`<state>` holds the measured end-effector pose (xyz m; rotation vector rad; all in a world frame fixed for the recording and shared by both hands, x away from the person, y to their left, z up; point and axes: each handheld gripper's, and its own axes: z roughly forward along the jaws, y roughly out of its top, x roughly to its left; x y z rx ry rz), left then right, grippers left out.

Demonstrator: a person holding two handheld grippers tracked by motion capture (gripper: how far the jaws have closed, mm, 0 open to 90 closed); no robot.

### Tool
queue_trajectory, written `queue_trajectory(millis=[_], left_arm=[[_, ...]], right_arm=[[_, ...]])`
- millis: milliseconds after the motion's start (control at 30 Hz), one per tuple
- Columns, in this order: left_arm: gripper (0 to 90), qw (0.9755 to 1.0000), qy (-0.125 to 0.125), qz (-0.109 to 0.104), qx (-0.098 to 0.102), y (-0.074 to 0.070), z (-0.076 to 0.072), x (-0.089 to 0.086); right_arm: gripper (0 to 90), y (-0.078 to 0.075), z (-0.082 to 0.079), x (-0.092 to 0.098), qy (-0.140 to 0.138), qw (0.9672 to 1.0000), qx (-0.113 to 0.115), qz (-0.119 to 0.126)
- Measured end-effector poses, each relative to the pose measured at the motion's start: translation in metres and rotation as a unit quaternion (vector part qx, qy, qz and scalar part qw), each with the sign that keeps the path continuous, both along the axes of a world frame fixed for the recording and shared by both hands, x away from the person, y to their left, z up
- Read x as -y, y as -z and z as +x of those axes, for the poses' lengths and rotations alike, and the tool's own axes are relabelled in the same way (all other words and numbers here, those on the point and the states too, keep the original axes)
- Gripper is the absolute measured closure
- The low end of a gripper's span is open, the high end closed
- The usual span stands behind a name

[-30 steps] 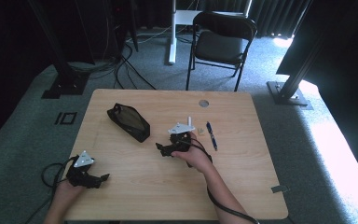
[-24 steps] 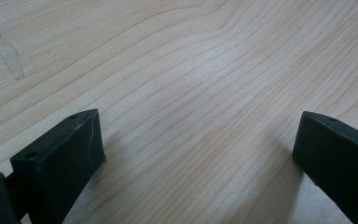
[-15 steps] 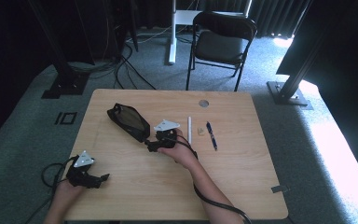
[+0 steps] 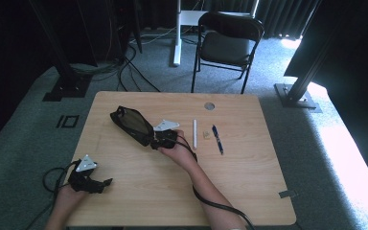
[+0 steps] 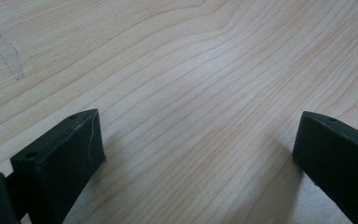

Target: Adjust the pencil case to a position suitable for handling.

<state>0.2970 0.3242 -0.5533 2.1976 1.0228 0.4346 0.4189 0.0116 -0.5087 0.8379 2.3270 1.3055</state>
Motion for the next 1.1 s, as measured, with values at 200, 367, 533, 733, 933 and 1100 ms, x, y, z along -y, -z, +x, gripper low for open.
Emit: queue_trajectory(millis=[200, 367, 533, 733, 933, 1100], left_arm=[[2.2, 1.0000, 0.000, 0.000, 0.000, 0.000, 0.000, 0.000], [2.2, 1.0000, 0.000, 0.000, 0.000, 0.000, 0.000, 0.000], [2.2, 1.0000, 0.000, 0.000, 0.000, 0.000, 0.000, 0.000], [2.2, 1.0000, 0.000, 0.000, 0.000, 0.000, 0.000, 0.000], [2.2, 1.0000, -0.005, 0.001, 0.001, 0.000, 0.000, 0.000], [2.2, 1.0000, -0.005, 0.001, 0.001, 0.000, 0.000, 0.000]], right_arm=[[70.4, -0.001, 0.004, -0.003, -0.005, 0.9999, -0.002, 0.009], [73.1, -0.002, 0.002, -0.002, -0.010, 0.9999, -0.009, 0.009], [73.1, -0.006, -0.003, 0.003, -0.014, 0.9998, -0.016, 0.006], [73.2, -0.005, -0.010, 0.014, -0.021, 0.9994, -0.026, 0.007], [73.2, -0.005, -0.019, 0.028, -0.027, 0.9992, -0.029, 0.006], [73.2, -0.005, -0.029, 0.041, -0.035, 0.9990, -0.029, -0.001]])
